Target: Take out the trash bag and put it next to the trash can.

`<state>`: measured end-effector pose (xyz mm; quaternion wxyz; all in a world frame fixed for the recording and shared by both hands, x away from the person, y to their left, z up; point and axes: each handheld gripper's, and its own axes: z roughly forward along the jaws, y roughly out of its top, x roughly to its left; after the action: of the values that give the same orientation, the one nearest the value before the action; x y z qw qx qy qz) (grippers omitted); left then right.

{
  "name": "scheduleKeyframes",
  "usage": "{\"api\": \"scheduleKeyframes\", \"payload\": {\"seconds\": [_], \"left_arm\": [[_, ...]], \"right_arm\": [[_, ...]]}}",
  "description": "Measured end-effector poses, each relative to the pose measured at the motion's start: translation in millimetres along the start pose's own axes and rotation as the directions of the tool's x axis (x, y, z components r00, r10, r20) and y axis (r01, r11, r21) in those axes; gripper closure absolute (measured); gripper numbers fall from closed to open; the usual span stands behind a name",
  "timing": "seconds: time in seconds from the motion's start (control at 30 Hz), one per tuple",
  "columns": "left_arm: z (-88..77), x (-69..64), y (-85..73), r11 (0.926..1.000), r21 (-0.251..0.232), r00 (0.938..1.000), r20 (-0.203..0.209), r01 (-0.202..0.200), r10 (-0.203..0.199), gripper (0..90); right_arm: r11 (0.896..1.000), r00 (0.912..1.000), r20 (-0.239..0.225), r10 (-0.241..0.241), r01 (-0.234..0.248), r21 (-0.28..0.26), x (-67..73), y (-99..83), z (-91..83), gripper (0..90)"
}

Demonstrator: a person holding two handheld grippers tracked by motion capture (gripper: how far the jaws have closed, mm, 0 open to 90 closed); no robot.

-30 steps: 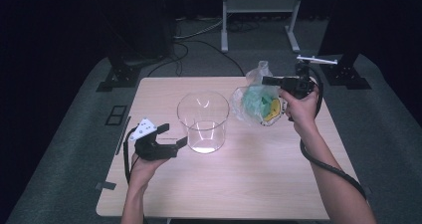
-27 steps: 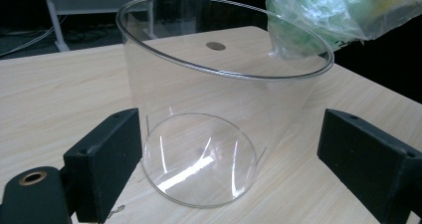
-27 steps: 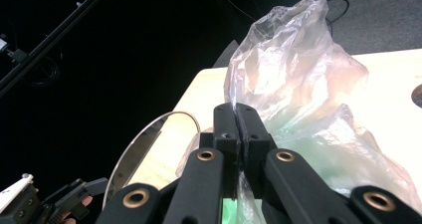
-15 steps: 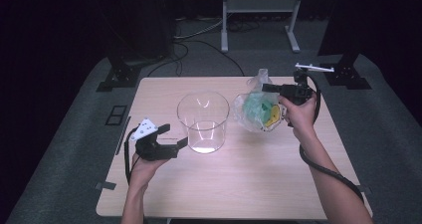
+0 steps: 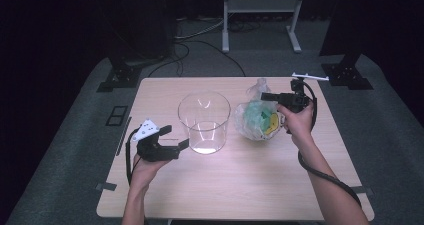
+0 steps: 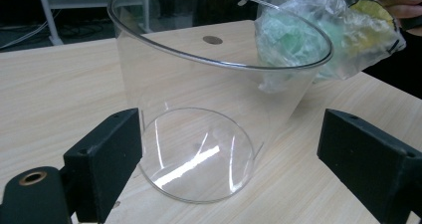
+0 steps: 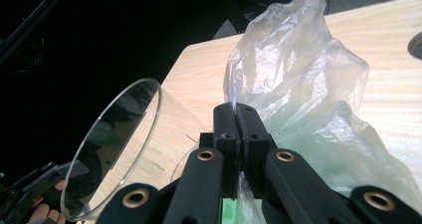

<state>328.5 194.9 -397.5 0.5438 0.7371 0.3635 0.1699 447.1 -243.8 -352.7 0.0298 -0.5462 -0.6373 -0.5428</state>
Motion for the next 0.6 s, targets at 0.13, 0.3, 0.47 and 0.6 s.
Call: {"api": "scheduleKeyframes", "payload": {"seconds": [0.13,0.3,0.47,0.6], "left_arm": [[0.3,-0.3,-0.2,1.0,0.002,1.0,0.0,0.0,0.0,9.4],[0.8,-0.7,-0.3,1.0,0.006,1.0,0.0,-0.001,0.001,9.4],[0.7,-0.6,-0.4,1.0,0.005,1.0,0.0,0.0,0.0,9.4],[1.7,-0.3,-1.2,1.0,0.008,1.0,0.003,0.0,0.0,9.4]], "right_arm": [[1.0,0.9999,-0.002,0.01,-0.01,0.012,-5.0,-5.6,6.2,89.2],[0.999,0.9998,-0.002,0.019,-0.019,0.028,-9.6,-12.2,14.1,89.2],[0.999,0.9997,-0.001,0.023,-0.022,0.045,-14.0,-19.1,21.1,89.2],[0.998,0.9996,0.001,0.029,-0.029,0.057,-18.7,-24.7,26.0,89.2]]}}
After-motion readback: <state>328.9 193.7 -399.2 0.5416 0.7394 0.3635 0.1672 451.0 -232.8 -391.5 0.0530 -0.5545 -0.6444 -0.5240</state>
